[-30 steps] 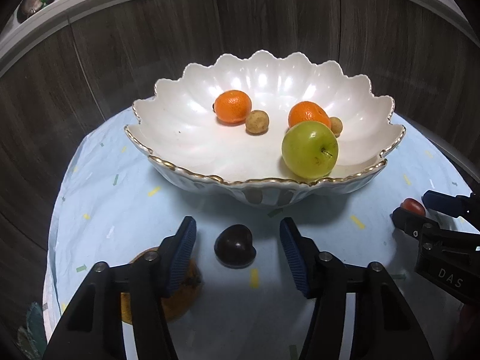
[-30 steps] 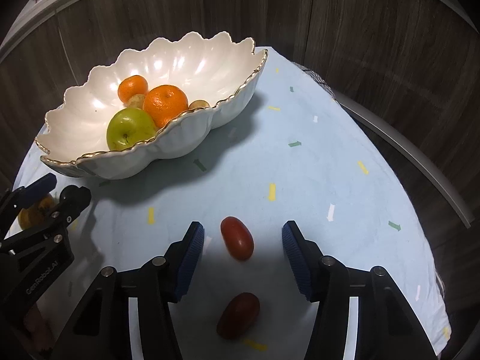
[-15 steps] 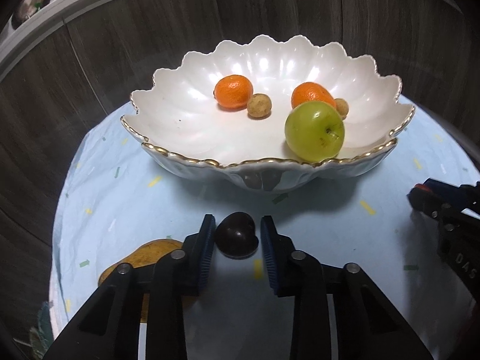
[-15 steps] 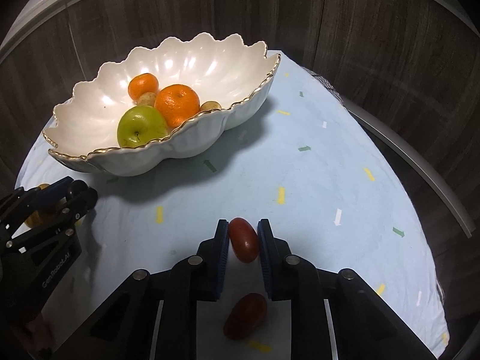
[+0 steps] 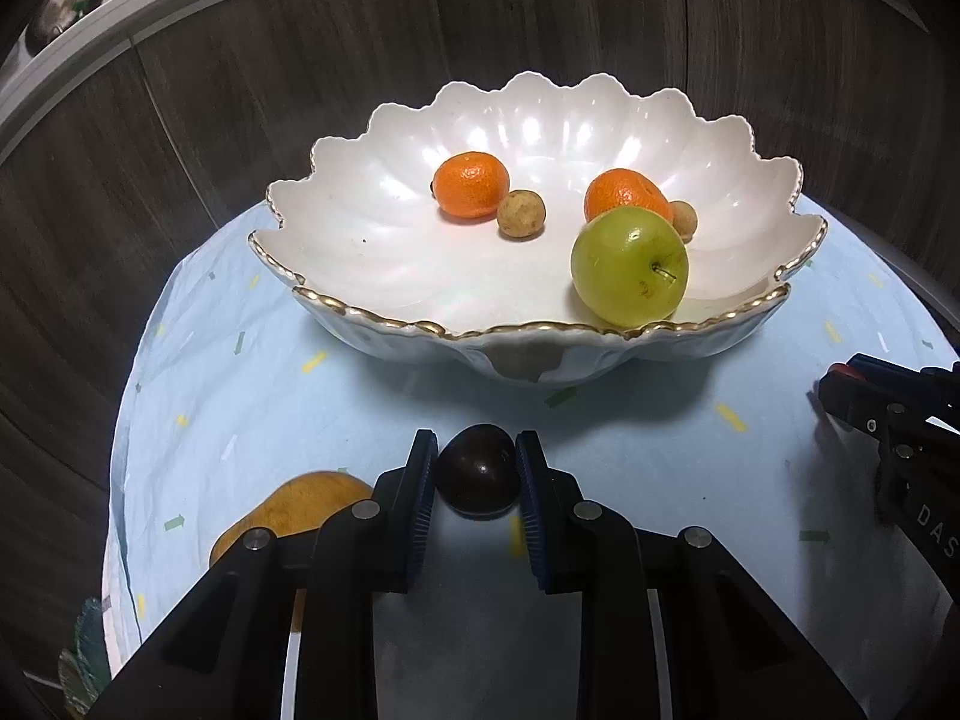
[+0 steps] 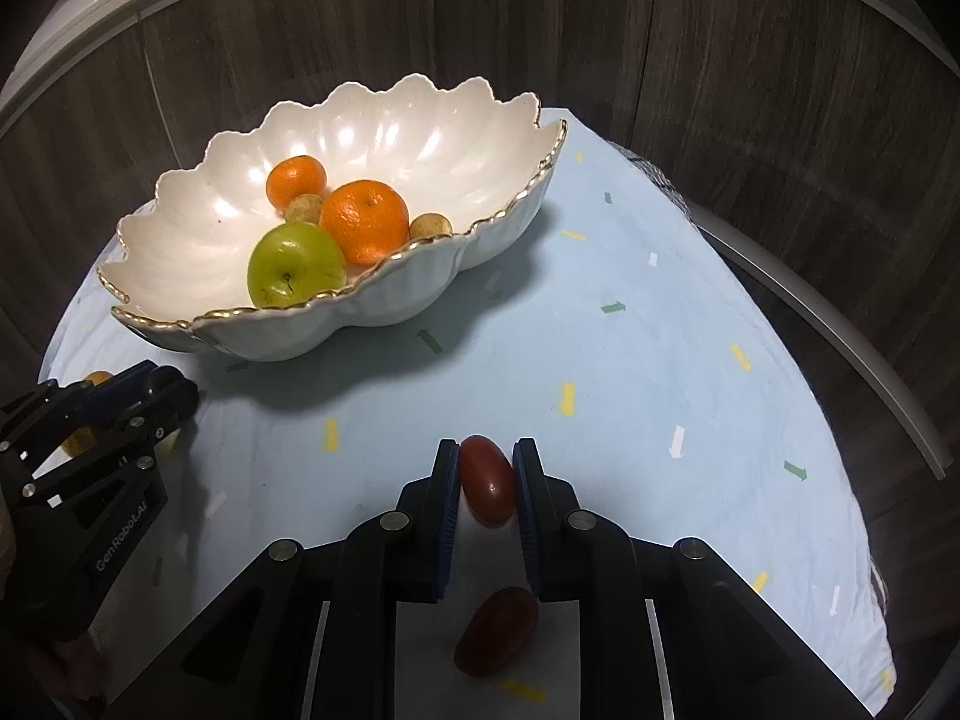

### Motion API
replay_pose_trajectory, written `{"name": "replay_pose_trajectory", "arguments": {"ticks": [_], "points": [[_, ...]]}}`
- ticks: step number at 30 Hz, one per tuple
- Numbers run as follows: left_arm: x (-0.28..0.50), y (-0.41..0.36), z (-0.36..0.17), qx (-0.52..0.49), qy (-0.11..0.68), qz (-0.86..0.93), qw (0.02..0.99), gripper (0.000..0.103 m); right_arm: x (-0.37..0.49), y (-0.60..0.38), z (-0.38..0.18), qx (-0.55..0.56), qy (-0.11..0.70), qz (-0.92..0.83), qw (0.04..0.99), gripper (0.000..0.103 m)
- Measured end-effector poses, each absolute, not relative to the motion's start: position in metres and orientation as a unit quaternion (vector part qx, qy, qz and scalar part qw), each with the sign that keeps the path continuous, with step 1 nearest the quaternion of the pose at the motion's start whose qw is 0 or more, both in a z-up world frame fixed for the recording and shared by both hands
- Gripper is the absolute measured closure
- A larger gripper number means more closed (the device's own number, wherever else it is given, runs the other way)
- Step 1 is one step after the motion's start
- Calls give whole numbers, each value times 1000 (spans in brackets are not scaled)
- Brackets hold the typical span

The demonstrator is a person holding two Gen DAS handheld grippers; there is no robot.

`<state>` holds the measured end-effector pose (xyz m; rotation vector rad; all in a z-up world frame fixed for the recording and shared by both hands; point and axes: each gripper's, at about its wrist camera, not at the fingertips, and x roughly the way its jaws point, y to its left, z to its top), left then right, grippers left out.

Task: Organize fruits
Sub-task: 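Carry the plum over the bowl with the left tool while the right tool carries the red date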

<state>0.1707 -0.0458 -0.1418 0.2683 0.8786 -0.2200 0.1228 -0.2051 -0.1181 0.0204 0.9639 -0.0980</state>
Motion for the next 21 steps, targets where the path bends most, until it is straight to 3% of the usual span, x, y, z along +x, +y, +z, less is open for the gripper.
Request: {"name": "replay_pose_trajectory", "arguments": {"ticks": [21], "points": [[147,-38,-99,121,395,-89,906,76,110,-198,-80,16,416,-30,909,84]]}}
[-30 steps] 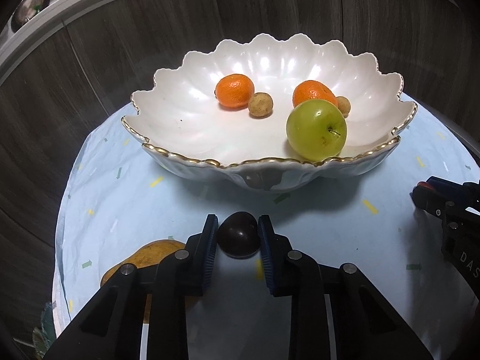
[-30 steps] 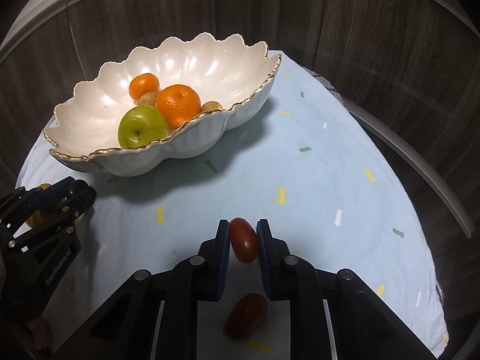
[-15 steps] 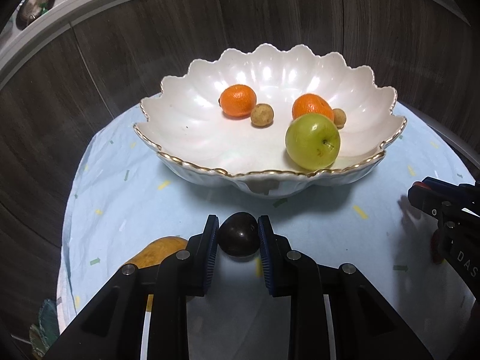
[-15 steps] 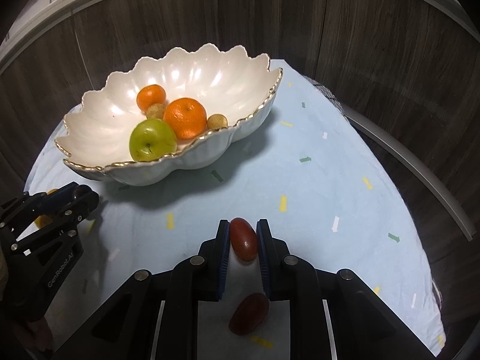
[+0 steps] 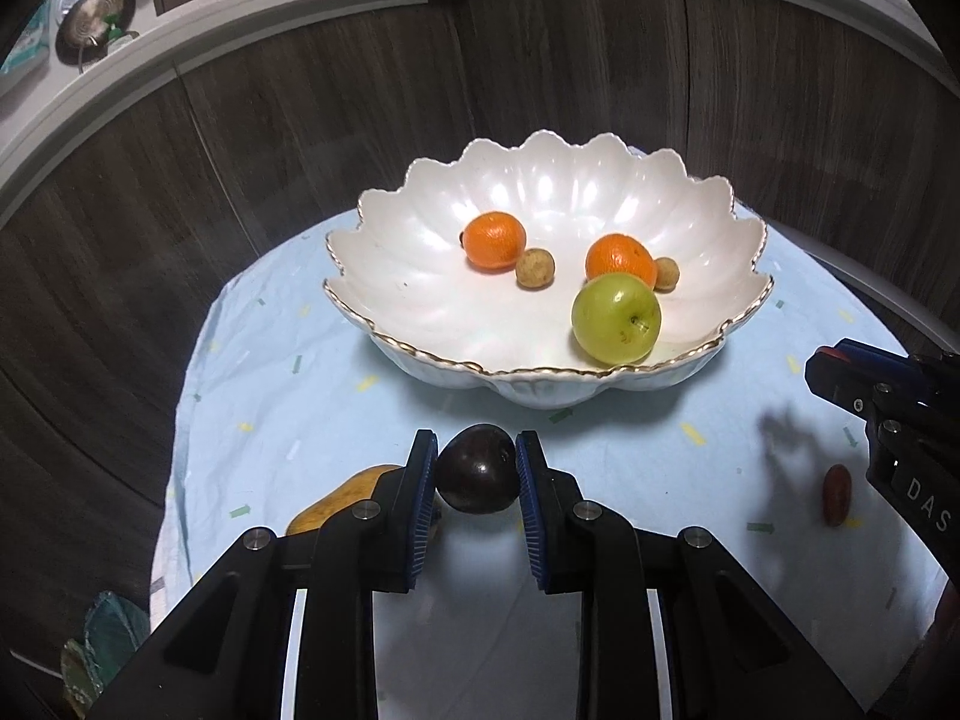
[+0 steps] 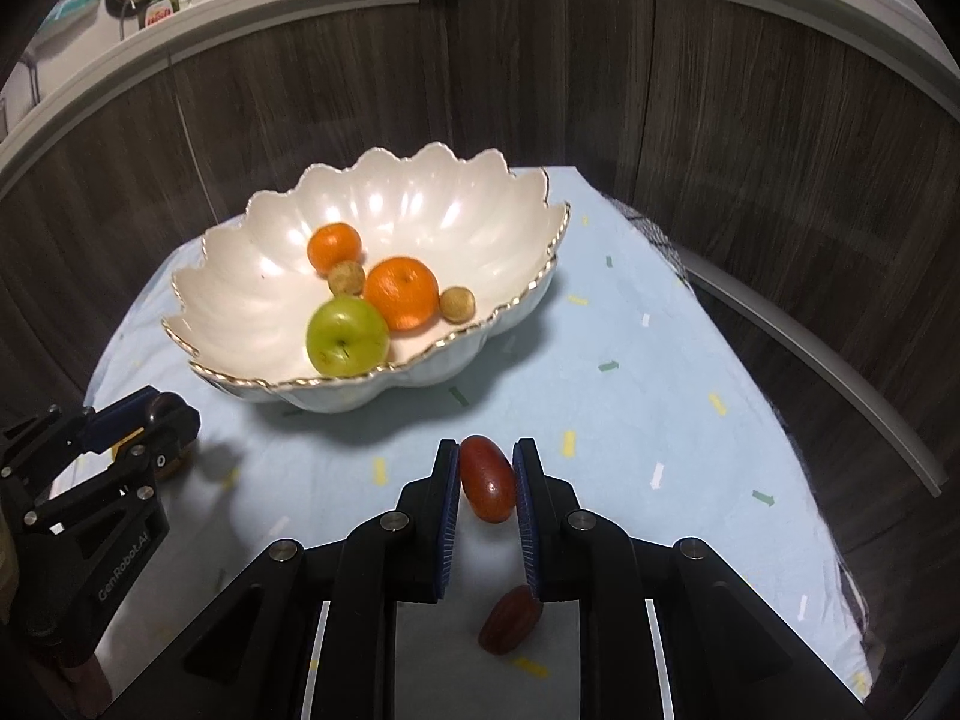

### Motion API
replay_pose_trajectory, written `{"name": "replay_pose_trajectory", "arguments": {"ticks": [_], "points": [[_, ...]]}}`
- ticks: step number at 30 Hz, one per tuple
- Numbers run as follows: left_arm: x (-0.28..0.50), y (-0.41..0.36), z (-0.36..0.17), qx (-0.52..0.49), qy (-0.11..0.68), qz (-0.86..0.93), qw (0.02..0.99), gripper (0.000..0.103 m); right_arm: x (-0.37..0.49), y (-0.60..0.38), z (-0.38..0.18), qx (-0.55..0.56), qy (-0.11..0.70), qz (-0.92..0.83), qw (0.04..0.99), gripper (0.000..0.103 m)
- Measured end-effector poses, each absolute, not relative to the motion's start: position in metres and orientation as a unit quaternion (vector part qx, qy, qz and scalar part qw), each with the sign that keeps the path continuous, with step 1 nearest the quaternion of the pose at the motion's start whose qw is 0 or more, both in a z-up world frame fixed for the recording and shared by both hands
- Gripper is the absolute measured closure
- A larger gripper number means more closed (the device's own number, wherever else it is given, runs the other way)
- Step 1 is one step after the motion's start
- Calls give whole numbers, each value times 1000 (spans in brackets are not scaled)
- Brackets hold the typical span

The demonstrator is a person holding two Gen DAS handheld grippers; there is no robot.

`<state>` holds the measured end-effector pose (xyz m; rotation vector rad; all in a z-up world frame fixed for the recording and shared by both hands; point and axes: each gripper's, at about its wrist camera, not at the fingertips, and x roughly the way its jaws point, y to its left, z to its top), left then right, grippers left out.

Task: Organize fruits
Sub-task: 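Carry the plum over the bowl with the left tool while the right tool carries the red date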

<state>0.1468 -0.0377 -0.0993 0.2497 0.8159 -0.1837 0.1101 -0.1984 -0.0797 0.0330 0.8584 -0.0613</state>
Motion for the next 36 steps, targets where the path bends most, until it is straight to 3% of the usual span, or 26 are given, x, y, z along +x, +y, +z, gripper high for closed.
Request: {"name": "replay_pose_trajectory", "arguments": {"ticks": [36], "points": [[164,-42,-43,105,365,-78,922,76,139,-201,-27,13,362,-9,932,84]]}}
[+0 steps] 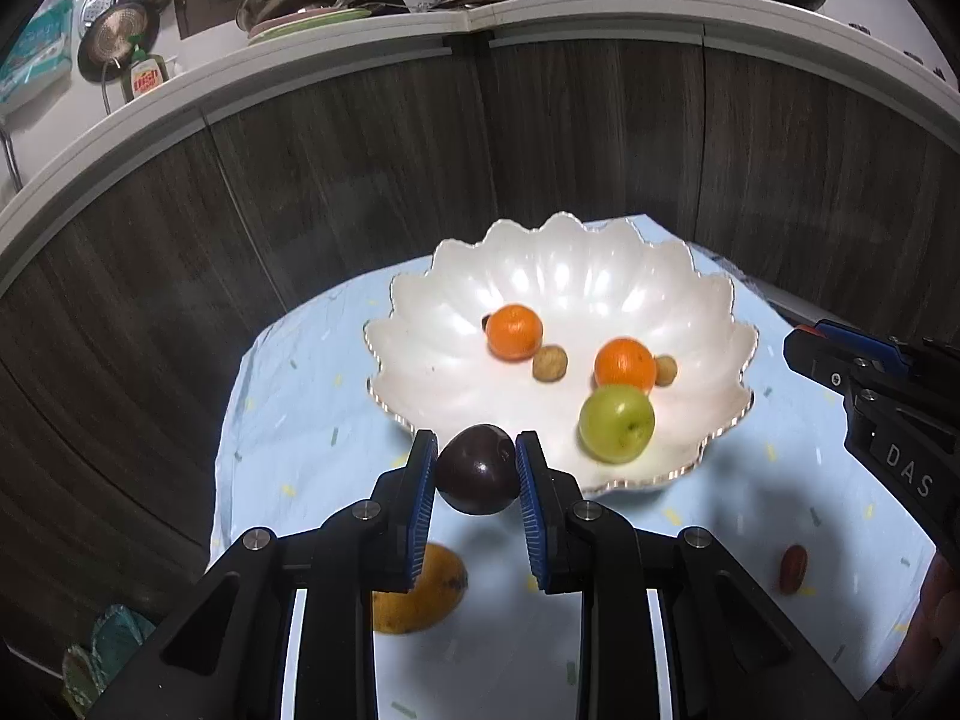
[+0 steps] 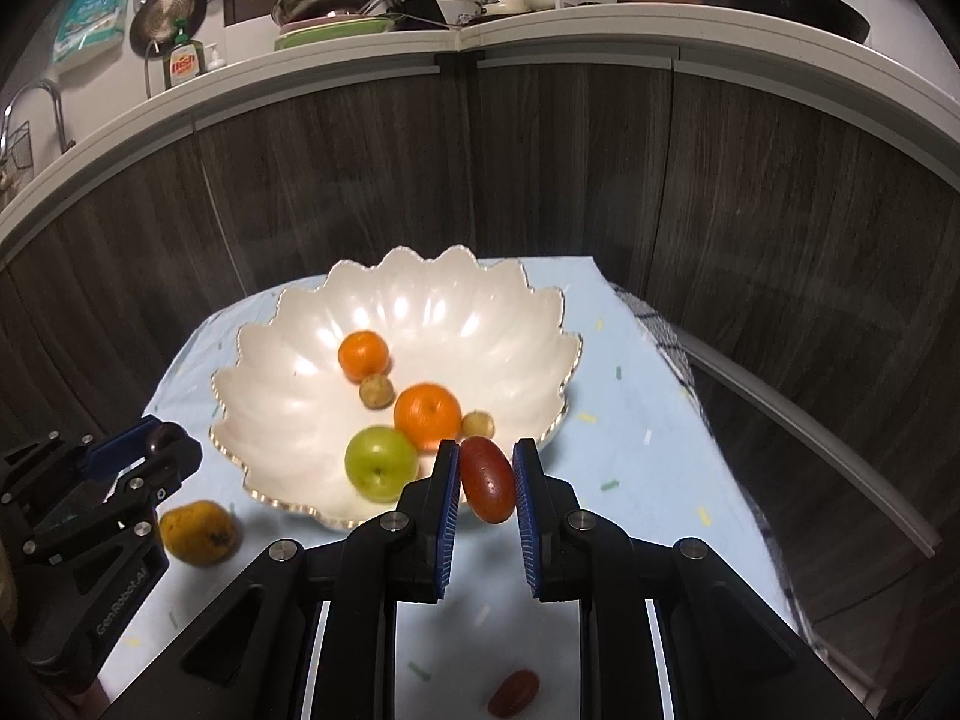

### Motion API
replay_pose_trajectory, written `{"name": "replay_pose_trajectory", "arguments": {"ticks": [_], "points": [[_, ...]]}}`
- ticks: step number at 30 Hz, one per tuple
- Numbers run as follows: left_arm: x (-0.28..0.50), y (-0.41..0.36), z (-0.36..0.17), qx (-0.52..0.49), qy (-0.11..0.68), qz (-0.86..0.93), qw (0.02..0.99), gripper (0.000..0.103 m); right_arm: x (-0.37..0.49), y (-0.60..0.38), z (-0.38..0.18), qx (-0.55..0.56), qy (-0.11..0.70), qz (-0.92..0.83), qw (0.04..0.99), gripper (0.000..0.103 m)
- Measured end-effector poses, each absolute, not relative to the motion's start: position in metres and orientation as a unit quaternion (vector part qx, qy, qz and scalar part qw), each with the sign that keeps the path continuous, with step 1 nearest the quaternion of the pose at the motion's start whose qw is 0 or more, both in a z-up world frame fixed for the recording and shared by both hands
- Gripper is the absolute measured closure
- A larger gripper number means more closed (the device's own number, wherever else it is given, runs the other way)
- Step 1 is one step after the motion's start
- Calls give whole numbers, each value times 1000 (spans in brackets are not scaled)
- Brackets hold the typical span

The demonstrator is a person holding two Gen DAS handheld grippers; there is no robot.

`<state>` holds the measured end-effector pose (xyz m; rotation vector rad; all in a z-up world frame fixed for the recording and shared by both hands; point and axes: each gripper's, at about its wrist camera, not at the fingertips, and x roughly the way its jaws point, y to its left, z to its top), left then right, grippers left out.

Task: Organize fruits
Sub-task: 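Carry the plum over the bowl with the left tool while the right tool carries the red date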

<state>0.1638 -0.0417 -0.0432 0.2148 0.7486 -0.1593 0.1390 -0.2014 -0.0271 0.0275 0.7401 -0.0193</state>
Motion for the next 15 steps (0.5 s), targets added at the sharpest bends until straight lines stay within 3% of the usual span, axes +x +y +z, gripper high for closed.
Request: {"name": "replay_pose_trajectory", "arguments": {"ticks": [15], "points": [[201,-49,-29,97,360,-79,925,76,182,-210,-13,-1,352,-4,936,84]]}}
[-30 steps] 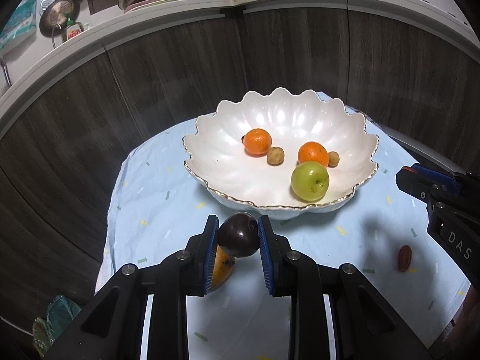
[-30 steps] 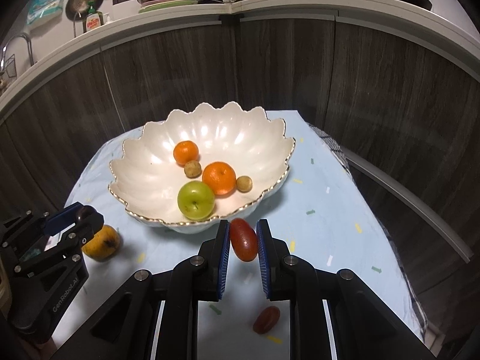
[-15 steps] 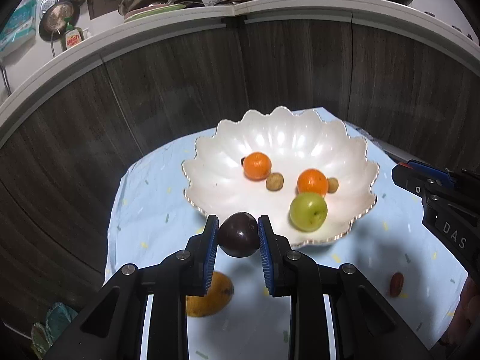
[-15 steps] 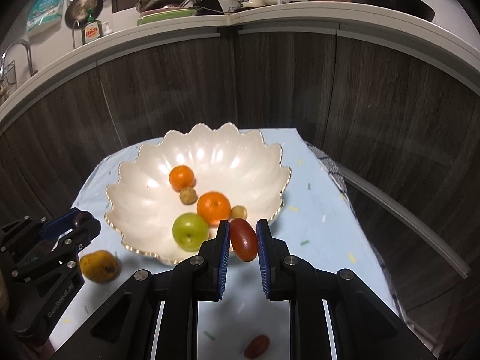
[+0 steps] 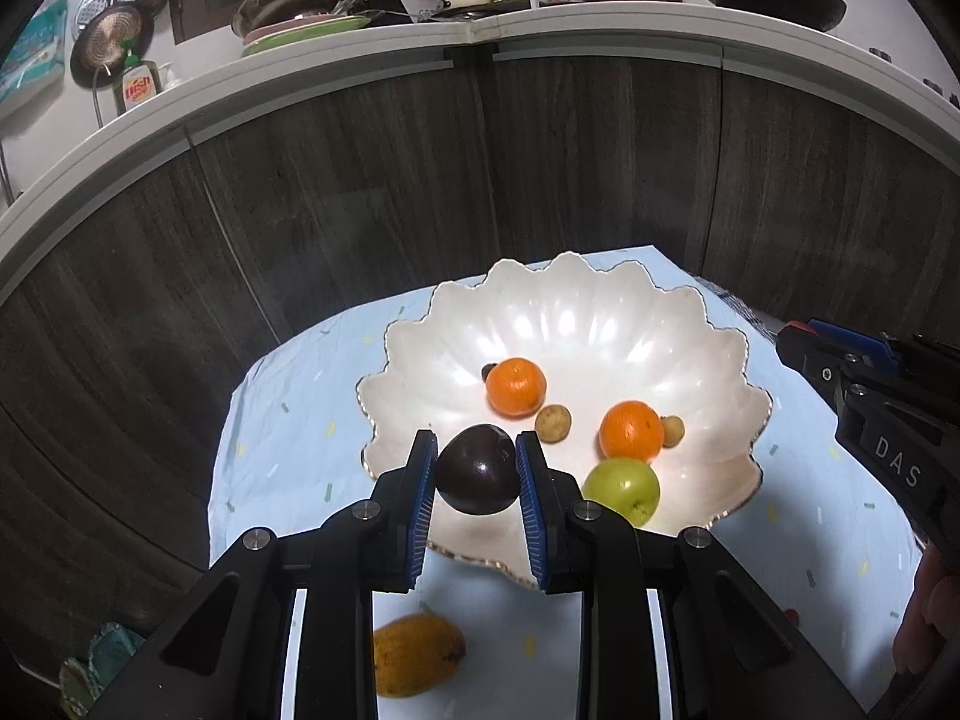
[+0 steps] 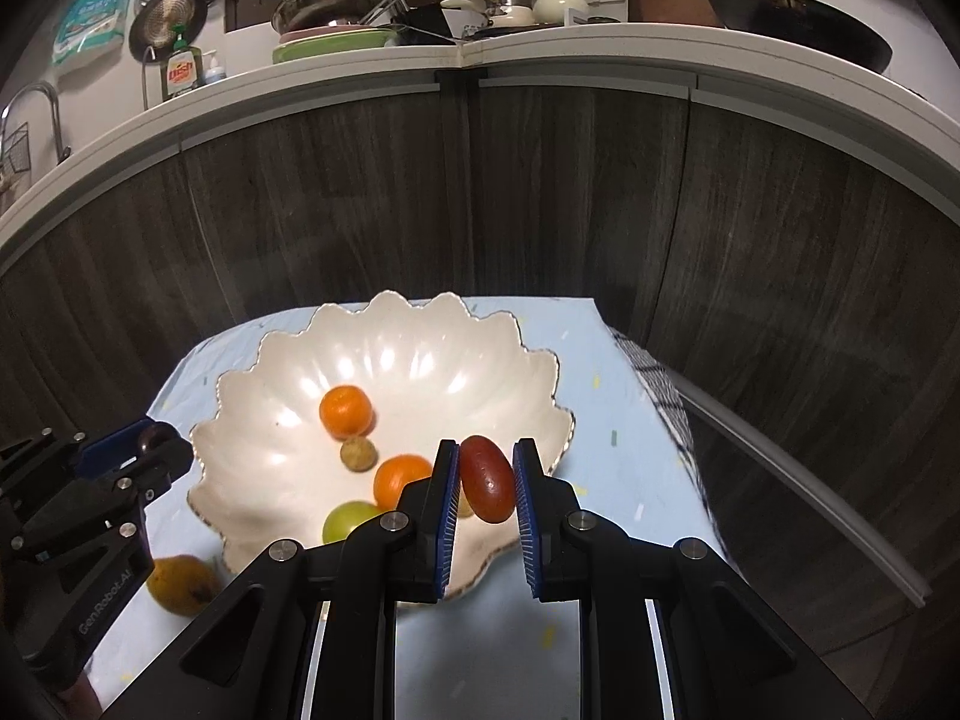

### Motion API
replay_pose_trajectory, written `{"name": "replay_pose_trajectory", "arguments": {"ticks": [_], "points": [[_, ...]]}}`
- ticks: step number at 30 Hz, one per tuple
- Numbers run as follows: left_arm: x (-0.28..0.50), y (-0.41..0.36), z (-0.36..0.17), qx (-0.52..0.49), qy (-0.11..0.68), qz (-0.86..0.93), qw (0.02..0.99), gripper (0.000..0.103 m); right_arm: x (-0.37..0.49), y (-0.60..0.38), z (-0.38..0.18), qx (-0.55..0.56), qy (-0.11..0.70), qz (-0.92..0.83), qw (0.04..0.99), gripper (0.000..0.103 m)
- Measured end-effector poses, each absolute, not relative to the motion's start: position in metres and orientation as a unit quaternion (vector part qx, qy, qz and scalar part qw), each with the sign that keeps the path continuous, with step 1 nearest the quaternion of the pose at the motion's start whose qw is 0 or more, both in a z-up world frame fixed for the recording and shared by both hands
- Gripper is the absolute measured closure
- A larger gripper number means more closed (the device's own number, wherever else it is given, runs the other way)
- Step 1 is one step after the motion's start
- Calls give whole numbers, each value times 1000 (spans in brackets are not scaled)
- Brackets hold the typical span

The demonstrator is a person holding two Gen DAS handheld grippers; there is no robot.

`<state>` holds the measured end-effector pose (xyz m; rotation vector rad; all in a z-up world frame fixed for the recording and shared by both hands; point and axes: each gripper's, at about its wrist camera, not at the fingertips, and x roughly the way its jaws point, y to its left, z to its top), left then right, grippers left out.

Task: Organize fruits
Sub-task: 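Carry the plum over the bowl with the left tool while the right tool carries the red date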

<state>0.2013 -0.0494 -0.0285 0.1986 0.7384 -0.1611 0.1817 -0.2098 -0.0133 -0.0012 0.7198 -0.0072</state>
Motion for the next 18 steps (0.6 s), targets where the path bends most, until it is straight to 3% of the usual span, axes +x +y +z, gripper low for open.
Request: {"name": "replay_pose_trajectory", "arguments": {"ticks": [18], "points": [[252,-51,-41,79,380,-82,918,76,240,-219,-25,-5,371,-3,929,84]]}}
